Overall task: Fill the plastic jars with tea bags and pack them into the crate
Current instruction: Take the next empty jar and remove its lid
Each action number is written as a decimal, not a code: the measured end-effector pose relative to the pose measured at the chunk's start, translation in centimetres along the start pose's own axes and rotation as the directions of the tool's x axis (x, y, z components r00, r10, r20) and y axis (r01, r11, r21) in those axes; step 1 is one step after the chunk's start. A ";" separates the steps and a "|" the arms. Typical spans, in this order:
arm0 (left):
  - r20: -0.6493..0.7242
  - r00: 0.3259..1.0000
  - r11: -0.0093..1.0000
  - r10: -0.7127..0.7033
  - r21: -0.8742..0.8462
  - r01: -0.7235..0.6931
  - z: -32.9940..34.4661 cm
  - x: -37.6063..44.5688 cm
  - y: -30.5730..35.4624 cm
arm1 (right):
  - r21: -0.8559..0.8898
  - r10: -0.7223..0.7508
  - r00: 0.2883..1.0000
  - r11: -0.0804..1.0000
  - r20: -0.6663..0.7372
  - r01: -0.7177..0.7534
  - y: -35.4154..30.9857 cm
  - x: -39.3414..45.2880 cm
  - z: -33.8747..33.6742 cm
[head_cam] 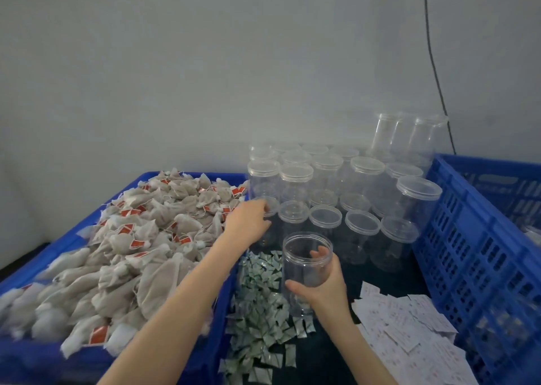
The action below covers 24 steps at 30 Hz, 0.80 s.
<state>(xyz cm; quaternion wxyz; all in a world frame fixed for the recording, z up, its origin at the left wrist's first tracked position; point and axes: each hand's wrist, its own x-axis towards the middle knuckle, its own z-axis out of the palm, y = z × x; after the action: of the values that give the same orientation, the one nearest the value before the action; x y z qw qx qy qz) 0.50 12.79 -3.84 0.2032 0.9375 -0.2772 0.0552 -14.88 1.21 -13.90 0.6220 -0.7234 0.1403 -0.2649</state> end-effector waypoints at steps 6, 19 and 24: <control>0.255 0.942 0.926 -0.218 0.358 0.117 -0.7 -1.5 -6.7 | 0.033 0.009 0.990 0.999 0.144 -0.014 0.3 -1.1 2.5; 0.105 0.964 0.950 -0.244 0.227 0.215 0.9 -3.0 -9.0 | -0.022 0.047 0.978 0.999 0.202 -0.044 0.3 -0.9 5.6; -0.261 0.949 0.980 -0.178 0.043 0.195 0.0 -3.8 -8.9 | -0.052 0.063 0.976 0.997 0.211 -0.053 0.1 -0.7 6.1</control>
<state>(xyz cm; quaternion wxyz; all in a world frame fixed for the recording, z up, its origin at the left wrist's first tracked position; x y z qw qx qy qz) 2.14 21.47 -7.79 0.2091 0.9509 -0.1569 0.1655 -12.00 6.61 -14.68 0.6242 -0.7571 0.1003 -0.1646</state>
